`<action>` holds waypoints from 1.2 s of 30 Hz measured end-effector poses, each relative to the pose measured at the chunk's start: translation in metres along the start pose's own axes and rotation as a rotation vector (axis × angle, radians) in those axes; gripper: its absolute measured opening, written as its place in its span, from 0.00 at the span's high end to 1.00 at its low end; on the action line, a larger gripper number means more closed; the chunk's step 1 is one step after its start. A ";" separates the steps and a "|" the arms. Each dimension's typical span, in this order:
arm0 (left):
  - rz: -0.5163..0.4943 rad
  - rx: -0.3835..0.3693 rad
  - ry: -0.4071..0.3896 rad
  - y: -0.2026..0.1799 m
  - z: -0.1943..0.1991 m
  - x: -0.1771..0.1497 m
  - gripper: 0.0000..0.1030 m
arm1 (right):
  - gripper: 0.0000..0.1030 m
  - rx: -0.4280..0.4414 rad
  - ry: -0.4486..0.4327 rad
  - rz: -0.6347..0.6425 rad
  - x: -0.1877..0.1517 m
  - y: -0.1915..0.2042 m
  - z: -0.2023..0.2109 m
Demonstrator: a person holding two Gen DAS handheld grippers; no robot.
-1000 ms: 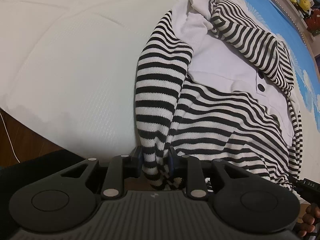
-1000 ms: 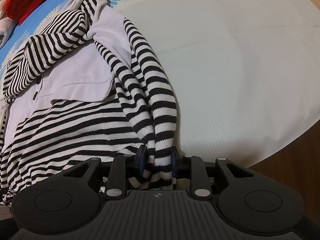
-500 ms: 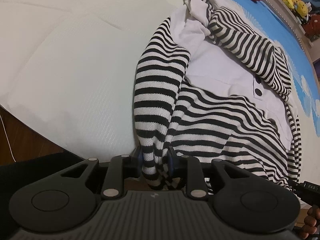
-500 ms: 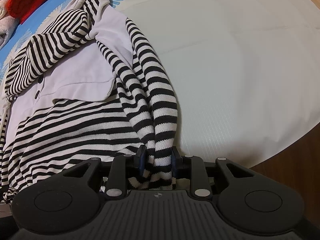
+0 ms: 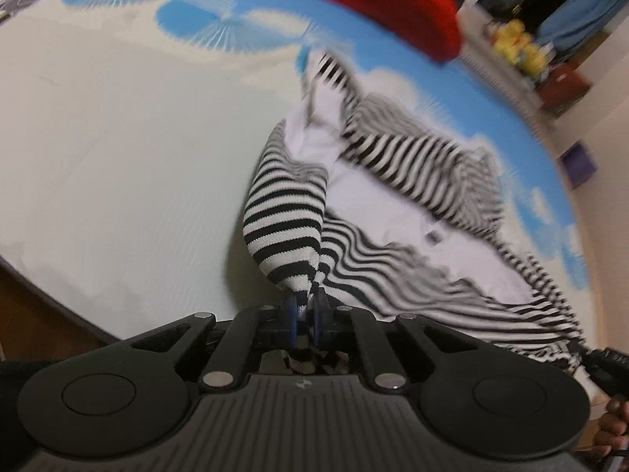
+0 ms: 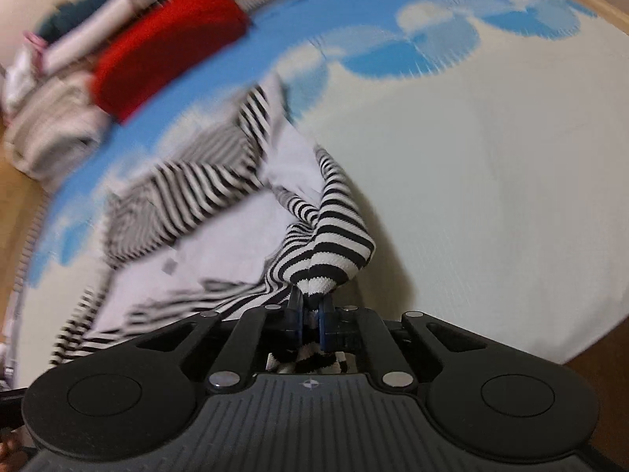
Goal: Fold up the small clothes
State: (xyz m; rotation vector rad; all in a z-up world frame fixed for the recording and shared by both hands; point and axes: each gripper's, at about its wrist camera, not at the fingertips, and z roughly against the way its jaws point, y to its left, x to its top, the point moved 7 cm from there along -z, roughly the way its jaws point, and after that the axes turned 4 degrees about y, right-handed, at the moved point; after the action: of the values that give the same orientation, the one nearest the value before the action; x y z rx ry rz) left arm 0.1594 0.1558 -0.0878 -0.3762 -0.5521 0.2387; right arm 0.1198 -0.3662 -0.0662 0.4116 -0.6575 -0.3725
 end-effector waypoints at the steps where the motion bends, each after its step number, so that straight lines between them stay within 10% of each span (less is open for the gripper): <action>1: 0.006 -0.029 -0.012 -0.002 0.011 0.001 0.93 | 0.94 0.030 -0.007 -0.005 0.001 -0.001 0.011; 11: 0.037 -0.187 0.067 -0.022 0.083 0.014 0.93 | 0.95 0.150 0.004 0.051 0.003 0.002 0.098; 22: 0.352 -0.095 0.072 0.003 -0.089 0.200 0.88 | 0.82 0.055 -0.028 -0.129 0.174 0.027 -0.091; 25: 0.264 -0.084 -0.042 0.016 -0.097 0.225 0.65 | 0.75 0.014 -0.112 -0.119 0.193 0.018 -0.112; 28: 0.171 -0.061 0.039 0.017 -0.114 0.222 0.61 | 0.67 -0.025 -0.058 -0.001 0.190 0.017 -0.133; 32: -0.118 -0.101 0.075 -0.009 -0.128 0.221 0.29 | 0.44 -0.016 0.053 0.235 0.179 0.029 -0.162; 36: -0.281 -0.120 0.105 -0.025 -0.134 0.212 0.28 | 0.43 -0.040 0.104 0.394 0.168 0.037 -0.184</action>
State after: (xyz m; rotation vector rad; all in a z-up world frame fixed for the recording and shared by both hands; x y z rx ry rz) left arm 0.4111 0.1625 -0.0842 -0.4202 -0.5101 -0.0855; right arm 0.3697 -0.3656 -0.0957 0.2525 -0.6127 0.0104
